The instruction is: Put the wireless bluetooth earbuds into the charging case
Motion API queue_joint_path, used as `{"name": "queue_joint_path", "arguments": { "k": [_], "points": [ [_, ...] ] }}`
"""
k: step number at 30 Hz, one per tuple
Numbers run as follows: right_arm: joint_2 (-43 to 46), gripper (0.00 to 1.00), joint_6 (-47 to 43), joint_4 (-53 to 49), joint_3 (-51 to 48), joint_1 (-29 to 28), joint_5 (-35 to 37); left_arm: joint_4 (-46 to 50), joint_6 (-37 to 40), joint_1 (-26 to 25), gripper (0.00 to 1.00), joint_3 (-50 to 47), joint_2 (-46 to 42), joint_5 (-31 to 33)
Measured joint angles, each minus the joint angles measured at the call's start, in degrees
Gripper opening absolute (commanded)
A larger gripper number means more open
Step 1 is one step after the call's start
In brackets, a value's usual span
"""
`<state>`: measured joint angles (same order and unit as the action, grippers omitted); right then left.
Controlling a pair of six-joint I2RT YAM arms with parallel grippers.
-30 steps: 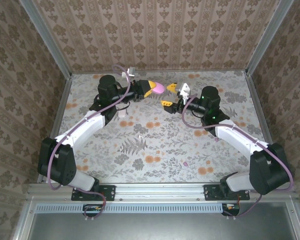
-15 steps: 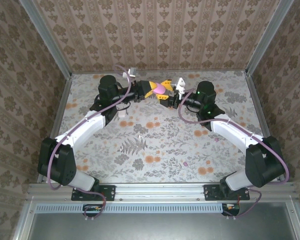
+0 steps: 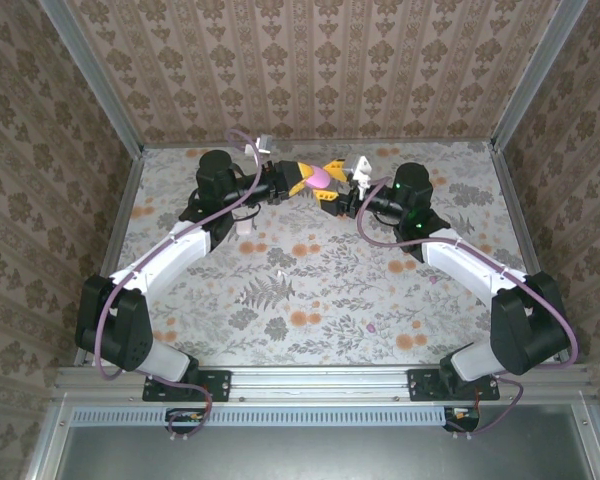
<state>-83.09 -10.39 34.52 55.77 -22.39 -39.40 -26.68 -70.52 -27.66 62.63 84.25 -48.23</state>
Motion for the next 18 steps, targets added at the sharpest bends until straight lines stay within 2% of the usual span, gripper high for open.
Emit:
{"name": "queue_joint_path", "arguments": {
  "k": [6,10,14,18],
  "points": [
    [0.0,0.56,0.3,0.8,-0.9,0.0,0.4,0.0,0.0,0.0,0.06,0.0,0.0,0.0],
    [0.0,0.59,1.9,2.8,-1.0,0.0,0.4,0.0,0.0,0.0,0.06,0.0,0.0,0.0],
    [0.0,0.52,2.9,4.2,-1.0,0.0,0.5,0.0,0.0,0.0,0.06,0.0,0.0,0.0],
    [0.0,0.50,3.1,4.3,-1.0,0.0,0.4,0.0,0.0,0.0,0.06,0.0,0.0,0.1]
  ]
}}
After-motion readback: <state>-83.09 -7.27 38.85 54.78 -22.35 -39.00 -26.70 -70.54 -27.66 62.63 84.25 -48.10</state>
